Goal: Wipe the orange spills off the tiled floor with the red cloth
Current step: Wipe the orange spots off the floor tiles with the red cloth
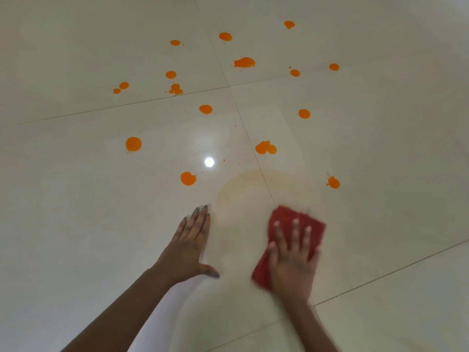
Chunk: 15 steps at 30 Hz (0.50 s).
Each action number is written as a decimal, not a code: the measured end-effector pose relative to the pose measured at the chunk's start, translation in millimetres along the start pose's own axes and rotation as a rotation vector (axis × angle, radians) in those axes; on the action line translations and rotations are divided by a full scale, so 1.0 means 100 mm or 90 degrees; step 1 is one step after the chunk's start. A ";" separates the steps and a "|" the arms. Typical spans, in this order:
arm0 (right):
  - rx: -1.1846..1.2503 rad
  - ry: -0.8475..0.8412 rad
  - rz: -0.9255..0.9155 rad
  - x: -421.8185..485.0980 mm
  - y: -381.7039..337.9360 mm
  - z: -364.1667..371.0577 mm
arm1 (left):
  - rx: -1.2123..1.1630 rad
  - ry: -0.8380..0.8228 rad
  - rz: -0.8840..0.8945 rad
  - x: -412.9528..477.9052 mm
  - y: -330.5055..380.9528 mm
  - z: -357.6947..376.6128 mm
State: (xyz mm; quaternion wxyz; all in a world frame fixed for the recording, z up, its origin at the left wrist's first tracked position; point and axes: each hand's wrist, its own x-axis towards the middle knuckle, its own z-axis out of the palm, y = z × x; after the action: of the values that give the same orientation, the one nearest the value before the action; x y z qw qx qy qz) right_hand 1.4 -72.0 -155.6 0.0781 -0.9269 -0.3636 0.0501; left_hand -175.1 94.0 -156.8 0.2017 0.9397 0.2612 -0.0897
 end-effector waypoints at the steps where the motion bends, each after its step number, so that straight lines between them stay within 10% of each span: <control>1: 0.006 -0.023 -0.084 -0.17 -0.18 0.06 | -0.003 0.005 0.001 0.00 0.00 0.01; 5: -0.001 -0.068 -0.313 0.65 -0.63 0.13 | 0.024 0.005 -0.006 -0.01 -0.01 0.01; 11: -0.010 -0.022 0.048 0.72 0.07 0.00 | 0.023 -0.012 -0.056 -0.19 -0.12 -0.04; 15: 0.011 -0.046 -0.232 -0.23 -0.67 0.17 | 0.026 0.001 -0.088 -0.40 -0.30 -0.08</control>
State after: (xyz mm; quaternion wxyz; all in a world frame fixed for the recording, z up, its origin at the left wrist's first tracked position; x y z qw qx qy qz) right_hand -62.8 -37.4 -159.1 0.0806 -0.8428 -0.5273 0.0717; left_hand -224.4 103.2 -148.5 0.1755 0.9234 0.3237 -0.1081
